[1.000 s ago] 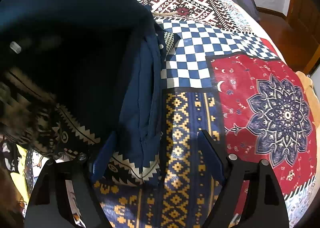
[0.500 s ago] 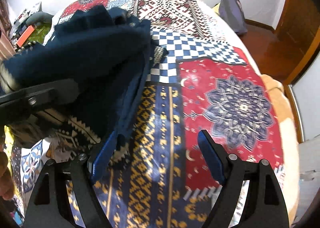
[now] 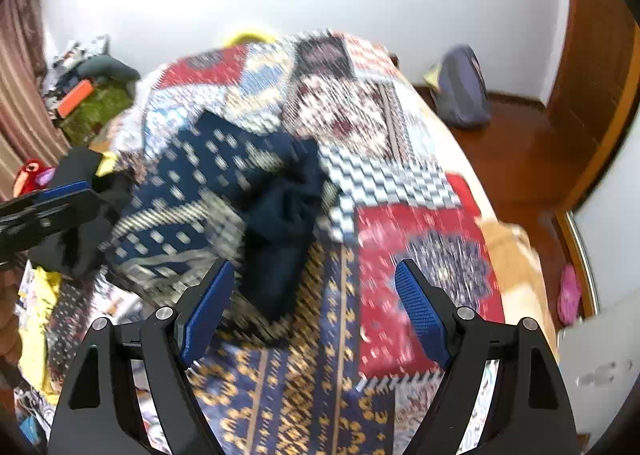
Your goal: Fold large clothes
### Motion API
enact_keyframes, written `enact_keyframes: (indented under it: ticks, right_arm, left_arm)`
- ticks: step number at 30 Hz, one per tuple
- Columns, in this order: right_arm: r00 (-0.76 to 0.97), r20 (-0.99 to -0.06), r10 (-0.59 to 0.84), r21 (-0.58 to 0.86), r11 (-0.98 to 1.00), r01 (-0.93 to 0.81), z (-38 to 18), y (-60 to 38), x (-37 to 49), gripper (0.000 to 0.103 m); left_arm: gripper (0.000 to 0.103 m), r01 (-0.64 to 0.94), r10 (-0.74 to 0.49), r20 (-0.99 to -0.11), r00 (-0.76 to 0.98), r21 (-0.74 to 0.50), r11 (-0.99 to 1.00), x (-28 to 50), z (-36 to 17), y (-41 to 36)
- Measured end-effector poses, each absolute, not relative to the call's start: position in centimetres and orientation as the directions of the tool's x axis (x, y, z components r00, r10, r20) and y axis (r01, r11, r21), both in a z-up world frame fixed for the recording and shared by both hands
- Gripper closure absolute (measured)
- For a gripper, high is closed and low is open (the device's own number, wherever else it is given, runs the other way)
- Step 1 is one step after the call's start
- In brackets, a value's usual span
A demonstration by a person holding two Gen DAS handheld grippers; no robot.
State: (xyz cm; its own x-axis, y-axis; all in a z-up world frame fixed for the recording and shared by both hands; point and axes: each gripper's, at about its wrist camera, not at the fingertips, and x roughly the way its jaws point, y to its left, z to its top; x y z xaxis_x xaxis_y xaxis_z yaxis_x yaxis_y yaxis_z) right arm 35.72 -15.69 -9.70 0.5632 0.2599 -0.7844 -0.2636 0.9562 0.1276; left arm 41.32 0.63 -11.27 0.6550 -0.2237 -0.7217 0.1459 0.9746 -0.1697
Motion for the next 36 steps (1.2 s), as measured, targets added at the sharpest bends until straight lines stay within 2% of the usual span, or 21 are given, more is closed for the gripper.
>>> enact_keyframes:
  ticks: [5, 9, 12, 15, 19, 21, 28, 32, 36]
  right_arm:
    - [0.567, -0.759, 0.321, 0.148, 0.932, -0.330, -9.0, -12.8, 37.3, 0.023]
    - [0.509, -0.793, 0.335, 0.166, 0.923, -0.349, -11.7, -10.5, 39.4, 0.023]
    - [0.444, -0.830, 0.337, 0.194, 0.922, -0.336, -14.5, -10.0, 40.9, 0.023]
    - [0.422, -0.856, 0.299, 0.193, 0.941, -0.277, -16.7, -11.1, 41.8, 0.023]
    - [0.358, -0.835, 0.418, 0.369, 0.908, -0.200, -19.1, -14.5, 42.2, 0.023]
    - [0.354, -0.831, 0.429, 0.394, 0.903, -0.171, -19.9, -15.6, 41.6, 0.023]
    - [0.358, -0.851, 0.384, 0.345, 0.923, -0.170, -19.9, -17.3, 38.4, 0.023]
    - [0.371, -0.874, 0.314, 0.241, 0.943, -0.229, -18.9, -17.3, 36.6, 0.021]
    - [0.404, -0.856, 0.322, 0.222, 0.936, -0.275, -16.5, -17.3, 35.4, 0.021]
  left_arm:
    - [0.035, 0.081, -0.148, -0.785, 0.602, -0.124, 0.989, 43.9, -14.9, 3.1]
    - [0.034, 0.109, -0.129, -0.832, 0.540, -0.083, 0.991, 44.4, -18.8, 2.9]
    - [0.023, 0.120, -0.133, -0.817, 0.562, -0.079, 0.990, 43.6, -19.5, 3.1]
    - [0.020, 0.139, -0.125, -0.814, 0.567, -0.055, 0.989, 43.1, -20.1, 3.3]
    - [0.019, 0.161, -0.128, -0.817, 0.562, -0.043, 0.986, 42.6, -21.0, 3.1]
    - [0.019, 0.158, -0.133, -0.816, 0.563, -0.052, 0.986, 42.2, -21.2, 3.0]
    - [0.018, 0.174, -0.144, -0.829, 0.540, -0.057, 0.983, 40.4, -21.7, 3.2]
    - [0.018, 0.182, -0.123, -0.839, 0.531, -0.029, 0.983, 39.9, -21.0, 3.4]
    - [0.018, 0.178, -0.080, -0.817, 0.571, 0.029, 0.984, 39.5, -19.3, 3.4]
